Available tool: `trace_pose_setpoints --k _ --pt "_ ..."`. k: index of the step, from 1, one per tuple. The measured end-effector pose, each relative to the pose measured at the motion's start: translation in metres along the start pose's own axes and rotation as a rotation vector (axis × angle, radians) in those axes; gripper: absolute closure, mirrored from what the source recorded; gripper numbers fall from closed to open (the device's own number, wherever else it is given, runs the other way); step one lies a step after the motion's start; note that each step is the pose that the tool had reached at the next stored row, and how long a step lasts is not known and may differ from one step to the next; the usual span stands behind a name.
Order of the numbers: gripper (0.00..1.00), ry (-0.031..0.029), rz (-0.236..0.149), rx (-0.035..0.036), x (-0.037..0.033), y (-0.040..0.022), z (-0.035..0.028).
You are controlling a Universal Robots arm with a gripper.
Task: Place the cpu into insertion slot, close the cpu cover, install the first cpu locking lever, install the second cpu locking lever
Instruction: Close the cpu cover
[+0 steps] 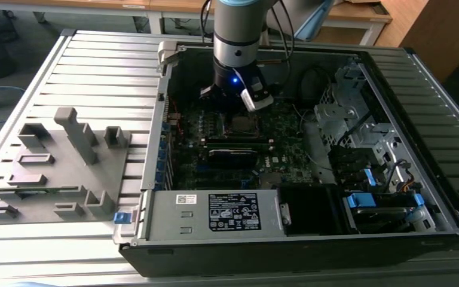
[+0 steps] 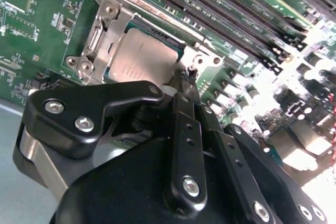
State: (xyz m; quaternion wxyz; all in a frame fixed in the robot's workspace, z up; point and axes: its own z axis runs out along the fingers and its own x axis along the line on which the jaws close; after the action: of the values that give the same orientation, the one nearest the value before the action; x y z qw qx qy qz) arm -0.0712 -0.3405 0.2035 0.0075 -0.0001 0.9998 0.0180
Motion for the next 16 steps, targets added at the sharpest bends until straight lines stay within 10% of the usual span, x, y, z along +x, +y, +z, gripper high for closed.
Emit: trace_pose_setpoints --k 10,16 --pt "0.89 0.0002 0.0 0.0003 -0.0003 0.0007 -0.0219" --pt "0.89 0.0001 0.0 0.0001 -0.0003 0.0008 -0.0228"
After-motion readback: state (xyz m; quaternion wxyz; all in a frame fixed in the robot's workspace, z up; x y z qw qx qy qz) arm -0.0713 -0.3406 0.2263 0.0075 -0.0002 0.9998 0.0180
